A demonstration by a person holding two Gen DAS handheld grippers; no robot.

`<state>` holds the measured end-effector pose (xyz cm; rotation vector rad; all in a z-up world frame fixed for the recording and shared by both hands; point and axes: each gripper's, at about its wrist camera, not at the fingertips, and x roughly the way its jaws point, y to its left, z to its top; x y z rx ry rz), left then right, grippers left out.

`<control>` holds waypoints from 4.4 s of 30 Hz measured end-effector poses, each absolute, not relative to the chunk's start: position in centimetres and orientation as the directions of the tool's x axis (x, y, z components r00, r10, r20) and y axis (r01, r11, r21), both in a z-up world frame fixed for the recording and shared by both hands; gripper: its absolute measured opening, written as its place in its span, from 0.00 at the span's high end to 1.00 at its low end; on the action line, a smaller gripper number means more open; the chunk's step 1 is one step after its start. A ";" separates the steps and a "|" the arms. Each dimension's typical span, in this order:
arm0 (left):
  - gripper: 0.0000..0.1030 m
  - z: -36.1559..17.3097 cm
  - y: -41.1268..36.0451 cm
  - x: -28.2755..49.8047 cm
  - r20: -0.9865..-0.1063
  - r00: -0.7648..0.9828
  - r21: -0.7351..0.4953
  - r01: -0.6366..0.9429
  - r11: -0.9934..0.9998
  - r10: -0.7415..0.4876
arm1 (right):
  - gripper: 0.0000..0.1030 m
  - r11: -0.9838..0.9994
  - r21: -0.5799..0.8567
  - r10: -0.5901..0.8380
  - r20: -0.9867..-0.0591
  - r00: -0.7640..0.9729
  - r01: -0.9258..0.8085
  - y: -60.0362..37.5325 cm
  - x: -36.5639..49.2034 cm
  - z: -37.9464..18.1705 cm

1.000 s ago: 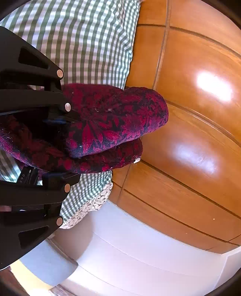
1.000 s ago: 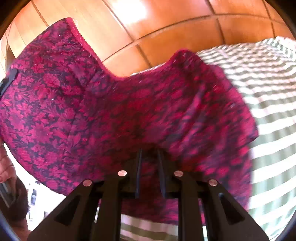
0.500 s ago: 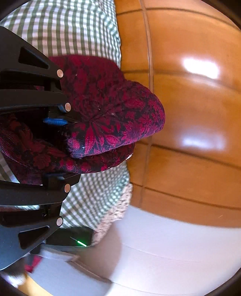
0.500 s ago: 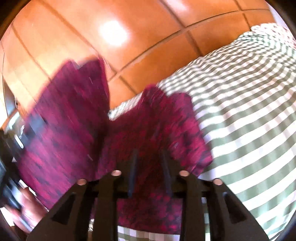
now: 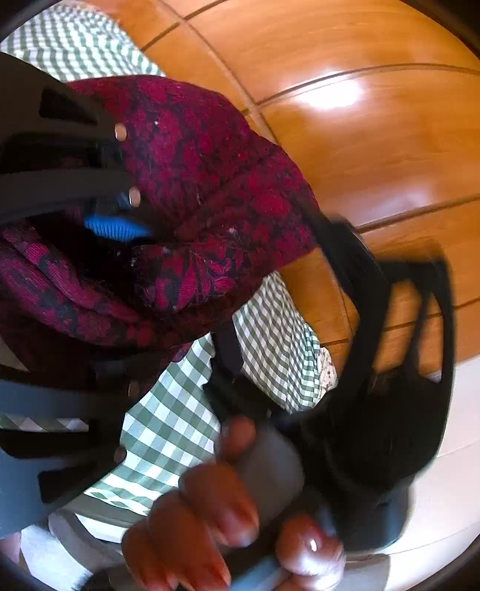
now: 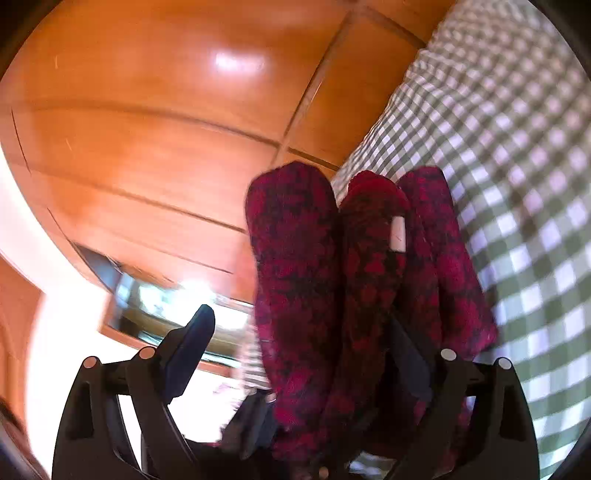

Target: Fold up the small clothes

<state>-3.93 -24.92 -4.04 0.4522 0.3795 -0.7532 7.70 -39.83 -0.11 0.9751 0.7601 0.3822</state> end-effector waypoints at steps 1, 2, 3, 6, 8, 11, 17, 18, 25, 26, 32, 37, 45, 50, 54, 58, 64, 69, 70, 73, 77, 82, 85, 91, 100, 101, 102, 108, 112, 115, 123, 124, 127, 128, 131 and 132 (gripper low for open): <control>0.43 -3.8 -24.6 -4.2 -0.479 0.660 0.246 0.733 0.634 -0.578 | 0.33 0.575 0.816 0.573 -0.454 0.682 0.060 -39.5 8.1 0.2; 0.41 -3.3 -24.1 -4.6 -0.471 0.651 0.232 0.743 0.628 -0.595 | 0.48 0.613 0.785 0.546 -0.504 0.669 0.091 -39.3 8.5 0.2; 0.36 -2.9 -23.4 -4.8 -0.465 0.631 0.207 0.759 0.617 -0.621 | 0.52 0.621 0.776 0.535 -0.519 0.667 0.106 -39.3 8.7 0.0; 0.31 -1.2 -20.2 -5.3 -0.450 0.545 0.075 0.812 0.578 -0.708 | 0.57 0.608 0.786 0.530 -0.510 0.678 0.116 -40.0 8.7 -0.5; 0.31 -0.3 -17.8 -5.2 -0.427 0.524 -0.002 0.814 0.580 -0.737 | 0.57 0.592 0.796 0.530 -0.500 0.685 0.123 -40.3 8.0 -0.7; 0.31 0.8 -13.6 -3.7 -0.386 0.541 -0.142 0.766 0.627 -0.747 | 0.56 0.589 0.799 0.528 -0.493 0.692 0.121 -40.5 7.3 -0.7; 0.31 -1.0 -4.8 3.5 -0.376 0.699 -0.416 0.459 0.785 -0.608 | 0.38 0.603 0.787 0.512 -0.504 0.696 0.127 -39.9 8.0 -0.7; 0.31 -1.8 -3.9 4.7 -0.395 0.707 -0.439 0.416 0.796 -0.587 | 0.32 0.605 0.786 0.512 -0.505 0.694 0.125 -39.8 7.9 -0.4; 0.31 -6.5 -4.0 8.3 -0.480 0.640 -0.500 0.362 0.786 -0.600 | 0.18 0.602 0.790 0.534 -0.503 0.680 0.112 -38.6 8.0 1.1; 0.31 -6.6 -4.4 8.2 -0.475 0.630 -0.512 0.370 0.775 -0.615 | 0.20 0.616 0.780 0.526 -0.515 0.677 0.114 -38.5 8.2 1.2; 0.34 -5.4 -8.6 7.6 -0.482 0.644 -0.373 0.462 0.805 -0.593 | 0.33 0.625 0.775 0.500 -0.490 0.715 0.094 -39.8 7.3 2.1; 0.34 -5.1 -12.7 6.4 -0.505 0.628 -0.264 0.540 0.799 -0.592 | 0.25 0.687 0.672 0.299 -0.609 0.735 0.277 -42.9 5.6 -0.4; 0.34 -5.1 -14.2 6.4 -0.503 0.683 -0.170 0.523 0.835 -0.530 | 0.32 0.883 0.446 0.134 -0.537 0.833 0.146 -37.4 2.2 7.8; 0.33 -4.8 -14.3 5.4 -0.496 0.712 -0.150 0.494 0.857 -0.497 | 0.39 0.968 0.247 0.114 -0.607 0.786 0.051 -31.2 4.8 7.5; 0.21 -5.2 -13.8 6.2 -0.515 0.711 -0.173 0.460 0.871 -0.478 | 0.51 0.985 0.064 -0.073 -0.684 0.725 0.159 -31.7 5.3 3.5; 0.16 -5.5 -13.5 7.0 -0.549 0.602 -0.313 0.495 0.811 -0.580 | 0.51 0.971 0.126 -0.066 -0.672 0.738 0.201 -34.3 4.2 -0.8; 0.17 -2.1 -13.7 6.8 -0.511 0.613 -0.310 0.522 0.795 -0.602 | 0.49 0.974 0.138 -0.059 -0.607 0.792 0.179 -33.9 3.3 -0.7; 0.25 0.5 -16.4 9.2 -0.525 0.623 -0.254 0.536 0.805 -0.580 | 0.49 0.971 0.161 -0.047 -0.600 0.799 0.178 -33.7 3.1 -0.3; 0.31 0.6 -16.9 9.7 -0.536 0.620 -0.241 0.538 0.807 -0.573 | 0.49 0.971 0.160 -0.046 -0.602 0.797 0.177 -33.8 3.2 -0.3; 0.36 0.1 -19.3 12.0 -0.595 0.612 -0.187 0.525 0.830 -0.521 | 0.48 0.971 0.161 -0.044 -0.605 0.795 0.176 -33.8 3.0 -0.1; 0.36 -2.4 -21.5 14.4 -0.633 0.649 -0.068 0.496 0.865 -0.422 | 0.48 0.974 0.150 -0.045 -0.614 0.788 0.172 -33.8 3.3 -0.3; 0.35 -5.8 -21.4 16.4 -0.667 0.649 -0.047 0.452 0.891 -0.365 | 0.48 0.985 0.035 -0.110 -0.630 0.769 0.170 -32.2 4.9 -0.5; 0.35 -5.7 -21.3 16.4 -0.667 0.650 -0.047 0.452 0.891 -0.365 | 0.47 0.983 0.049 -0.106 -0.625 0.774 0.175 -32.5 5.3 -0.9; 0.35 -5.5 -21.1 15.6 -0.645 0.667 -0.044 0.454 0.890 -0.373 | 0.47 0.985 0.039 -0.105 -0.627 0.772 0.166 -32.3 4.9 -0.6; 0.28 -4.4 -19.5 14.2 -0.624 0.669 -0.073 0.465 0.882 -0.404 | 0.46 0.987 0.020 -0.110 -0.635 0.764 0.159 -32.0 4.4 -0.1; 0.26 -4.3 -19.3 14.0 -0.623 0.672 -0.071 0.462 0.884 -0.400 | 0.46 0.987 0.018 -0.112 -0.638 0.762 0.160 -32.0 4.3 -0.1; 0.21 -4.3 -19.1 13.9 -0.624 0.673 -0.074 0.455 0.887 -0.397 | 0.45 0.987 0.018 -0.113 -0.641 0.759 0.162 -32.0 4.3 -0.1; 0.16 -4.3 -16.3 12.7 -0.622 0.639 -0.208 0.423 0.882 -0.453 | 0.39 0.983 0.041 -0.108 -0.658 0.745 0.179 -31.8 3.5 0.8; 0.13 -4.4 -13.7 10.5 -0.599 0.642 -0.284 0.390 0.876 -0.479 | 0.19 0.978 0.088 -0.087 -0.656 0.750 0.191 -31.3 1.5 3.0; 0.13 -5.0 -11.8 8.5 -0.583 0.660 -0.298 0.368 0.881 -0.474 | 0.18 0.978 0.116 -0.047 -0.686 0.726 0.173 -30.7 0.2 3.4; 0.13 -6.0 -12.2 5.6 -0.582 0.649 -0.256 0.425 0.868 -0.490 | 0.63 0.973 0.066 -0.105 -0.728 0.677 0.222 -31.9 -0.2 1.7; 0.13 -5.9 -12.5 5.3 -0.581 0.647 -0.249 0.436 0.865 -0.494 | 0.64 0.972 0.063 -0.113 -0.723 0.681 0.227 -32.1 -0.2 1.7; 0.13 -5.5 -13.0 4.6 -0.565 0.664 -0.213 0.457 0.864 -0.490 | 0.66 0.961 0.066 -0.145 -0.708 0.691 0.269 -33.2 0.1 1.6; 0.13 -5.5 -13.0 4.3 -0.551 0.681 -0.197 0.456 0.868 -0.483 | 0.66 0.958 0.063 -0.158 -0.700 0.696 0.281 -33.4 0.3 1.5; 0.06 -6.9 -14.0 4.8 -0.595 0.670 -0.132 0.462 0.877 -0.443 | 0.60 0.952 0.067 -0.160 -0.724 0.671 0.299 -34.4 1.1 -0.8; 0.06 -8.0 -14.6 5.1 -0.634 0.640 -0.121 0.473 0.873 -0.435 | 0.58 0.949 0.099 -0.135 -0.731 0.669 0.300 -34.7 1.1 -1.8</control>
